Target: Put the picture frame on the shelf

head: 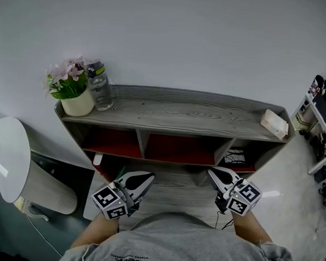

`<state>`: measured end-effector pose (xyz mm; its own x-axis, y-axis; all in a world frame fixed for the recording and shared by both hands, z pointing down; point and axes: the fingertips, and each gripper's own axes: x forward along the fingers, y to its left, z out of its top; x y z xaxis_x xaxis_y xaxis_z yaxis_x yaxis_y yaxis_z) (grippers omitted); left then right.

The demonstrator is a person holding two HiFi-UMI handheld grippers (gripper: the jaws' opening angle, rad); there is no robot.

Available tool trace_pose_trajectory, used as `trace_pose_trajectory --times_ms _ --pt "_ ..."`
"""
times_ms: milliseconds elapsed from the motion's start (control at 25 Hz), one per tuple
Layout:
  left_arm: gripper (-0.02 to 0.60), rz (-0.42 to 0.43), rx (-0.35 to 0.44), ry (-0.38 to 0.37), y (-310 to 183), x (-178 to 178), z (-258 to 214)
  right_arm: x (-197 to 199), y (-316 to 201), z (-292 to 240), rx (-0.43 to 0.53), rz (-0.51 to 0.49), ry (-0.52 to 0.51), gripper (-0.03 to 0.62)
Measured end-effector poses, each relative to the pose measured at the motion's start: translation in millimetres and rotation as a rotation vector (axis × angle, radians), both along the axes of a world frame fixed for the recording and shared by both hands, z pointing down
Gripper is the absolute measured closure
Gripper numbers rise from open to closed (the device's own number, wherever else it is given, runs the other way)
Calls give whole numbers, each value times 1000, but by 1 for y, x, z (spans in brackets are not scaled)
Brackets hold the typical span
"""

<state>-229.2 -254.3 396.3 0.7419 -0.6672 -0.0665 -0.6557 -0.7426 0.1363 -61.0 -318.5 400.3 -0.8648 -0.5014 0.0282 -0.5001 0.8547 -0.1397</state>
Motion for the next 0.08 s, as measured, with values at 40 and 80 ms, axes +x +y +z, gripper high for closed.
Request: trace_pose_trajectory --times_ms 40,80 --pt "572 1 1 0 0 0 -1 0 0 0 0 0 0 589" --pt "572 2 2 0 -1 0 -1 1 -1 0 1 1 1 589"
